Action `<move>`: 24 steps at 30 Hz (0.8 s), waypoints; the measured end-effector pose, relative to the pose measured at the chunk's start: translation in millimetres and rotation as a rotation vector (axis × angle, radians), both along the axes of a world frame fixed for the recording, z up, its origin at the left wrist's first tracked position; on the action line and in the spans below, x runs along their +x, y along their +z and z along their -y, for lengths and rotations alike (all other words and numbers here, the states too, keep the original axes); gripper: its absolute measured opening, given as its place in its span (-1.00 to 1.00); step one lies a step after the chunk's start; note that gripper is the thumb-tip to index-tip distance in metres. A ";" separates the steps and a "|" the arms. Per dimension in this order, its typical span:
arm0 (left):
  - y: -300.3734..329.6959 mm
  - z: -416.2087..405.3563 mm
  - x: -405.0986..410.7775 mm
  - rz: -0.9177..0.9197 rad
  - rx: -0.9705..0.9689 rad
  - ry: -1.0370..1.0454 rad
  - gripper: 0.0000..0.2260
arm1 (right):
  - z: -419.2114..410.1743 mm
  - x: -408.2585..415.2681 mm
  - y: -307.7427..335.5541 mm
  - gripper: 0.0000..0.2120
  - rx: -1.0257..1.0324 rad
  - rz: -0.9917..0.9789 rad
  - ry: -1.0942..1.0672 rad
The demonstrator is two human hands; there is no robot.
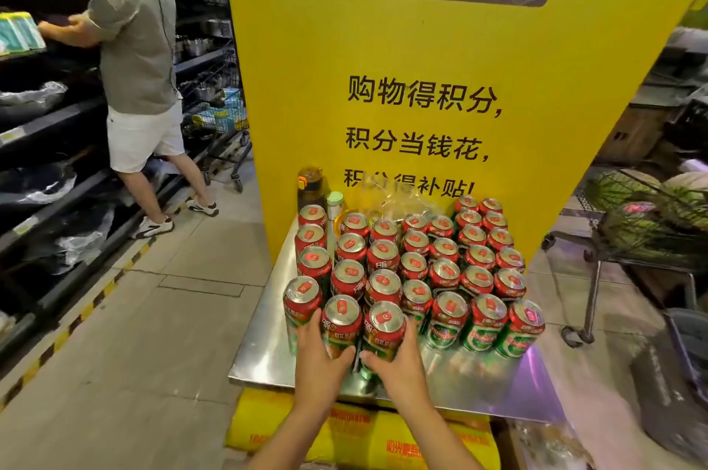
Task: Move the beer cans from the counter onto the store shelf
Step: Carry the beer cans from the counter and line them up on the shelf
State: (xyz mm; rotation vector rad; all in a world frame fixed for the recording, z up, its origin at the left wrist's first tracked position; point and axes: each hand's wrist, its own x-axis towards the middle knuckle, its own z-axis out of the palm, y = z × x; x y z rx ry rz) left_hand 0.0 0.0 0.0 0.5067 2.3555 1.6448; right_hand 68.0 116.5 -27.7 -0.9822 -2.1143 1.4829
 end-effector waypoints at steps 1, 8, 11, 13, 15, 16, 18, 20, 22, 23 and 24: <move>-0.9 -1.4 -3.6 -0.027 -0.015 0.007 -0.31 | -0.2 -1.8 -2.4 -0.05 0.021 -0.001 -0.013; -1.5 -5.1 -8.6 -0.021 -0.132 0.034 -0.35 | -6.9 0.7 13.6 -0.39 -0.021 -0.025 -0.021; -0.7 -4.8 -9.3 -0.014 -0.097 0.013 -0.39 | -15.6 8.1 21.6 -0.40 -0.089 -0.038 0.051; 1.5 -3.5 -8.5 0.028 -0.058 -0.015 -0.42 | -22.0 14.1 28.4 -0.41 -0.132 -0.026 0.096; 3.0 -1.6 -8.7 0.065 -0.025 -0.041 -0.45 | -31.6 18.6 31.3 -0.41 -0.153 -0.003 0.123; 3.9 -0.7 -9.3 0.067 -0.019 -0.049 -0.45 | -35.3 20.2 33.4 -0.41 -0.163 -0.002 0.131; 3.6 0.2 -12.6 0.065 -0.026 -0.061 -0.42 | -41.5 20.5 34.5 -0.40 -0.180 0.016 0.154; 3.4 0.4 -16.1 0.064 -0.043 -0.079 -0.36 | -42.7 18.9 36.7 -0.41 -0.169 0.037 0.179; 3.0 0.5 -18.1 0.048 -0.047 -0.094 -0.36 | -41.0 17.2 37.4 -0.41 -0.154 0.048 0.221; 2.4 0.8 -18.5 0.039 -0.044 -0.097 -0.38 | -39.5 16.6 37.7 -0.41 -0.142 0.055 0.251; 2.5 1.0 -18.3 0.033 -0.039 -0.098 -0.40 | -37.2 16.8 39.4 -0.40 -0.130 0.059 0.281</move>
